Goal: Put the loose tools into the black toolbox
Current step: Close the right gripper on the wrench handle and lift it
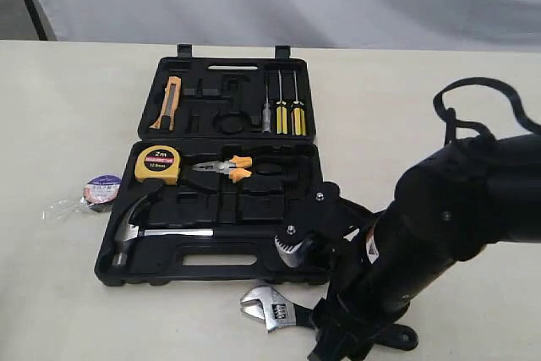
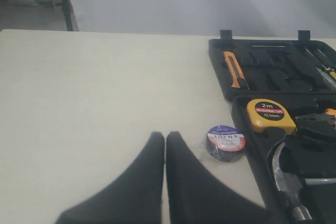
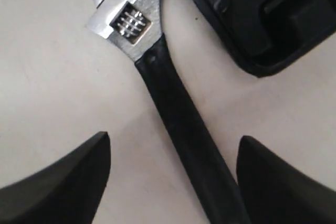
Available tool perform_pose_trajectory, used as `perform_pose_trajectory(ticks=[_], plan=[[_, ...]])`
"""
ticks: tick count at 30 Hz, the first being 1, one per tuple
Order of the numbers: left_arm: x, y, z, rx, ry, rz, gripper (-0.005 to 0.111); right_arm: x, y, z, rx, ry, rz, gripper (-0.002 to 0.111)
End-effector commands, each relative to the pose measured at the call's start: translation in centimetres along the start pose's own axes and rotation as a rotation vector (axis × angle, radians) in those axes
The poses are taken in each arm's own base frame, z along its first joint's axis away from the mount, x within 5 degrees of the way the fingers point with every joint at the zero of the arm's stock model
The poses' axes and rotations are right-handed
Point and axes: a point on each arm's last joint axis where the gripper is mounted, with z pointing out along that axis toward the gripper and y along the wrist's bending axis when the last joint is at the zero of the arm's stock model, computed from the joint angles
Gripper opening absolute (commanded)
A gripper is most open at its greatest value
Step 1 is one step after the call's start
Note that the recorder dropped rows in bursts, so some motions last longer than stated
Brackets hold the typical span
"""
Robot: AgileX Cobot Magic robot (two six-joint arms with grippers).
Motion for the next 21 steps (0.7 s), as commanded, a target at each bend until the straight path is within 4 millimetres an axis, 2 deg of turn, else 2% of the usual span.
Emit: perform_pose_trajectory(ticks=[1,4,6,7,8,9,11,15,18,21], plan=[[0.2,0.0,-0.1,0.014,-0.007,-0.022,0.001,-0.3,-0.5,2.6,0.012,0.025,-0.021,0.065],[0.2,0.0,-0.1,0.014,-0.007,-0.022,0.001,0.1,-0.5,4.1,0.002,0.083,0.002,0.061],[0.2,0.0,-0.1,0.014,-0.007,-0.022,0.001,1.0,-0.4,5.2,-0.023,0.200,0.014,0.035],[0.2,0.0,-0.1,0.014,-0.007,-0.022,0.001,1.3,-0.4,5.4,-0.030,0.230,0.009,0.026],[0.2,0.0,-0.1,0.014,-0.007,-0.022,0.001,1.6,-0.3,5.7,-0.041,0.276,-0.008,0.010],[0.2,0.0,-0.1,0.014,-0.007,-0.022,0.001,1.8,-0.2,5.7,-0.048,0.291,-0.033,0.002],[0.2,0.0,-0.1,0.014,-0.007,-0.022,0.001,1.9,0.3,5.6,-0.071,0.313,-0.149,0.000],[0.2,0.0,-0.1,0.014,-0.007,-0.022,0.001,1.7,3.4,5.9,-0.072,0.299,-0.443,0.000],[0.2,0.0,-0.1,0.014,-0.007,-0.022,0.001,0.9,4.2,6.2,-0.049,0.213,-0.486,0.000],[0.2,0.0,-0.1,0.014,-0.007,-0.022,0.001,0.6,4.3,6.2,-0.040,0.188,-0.482,0.002]])
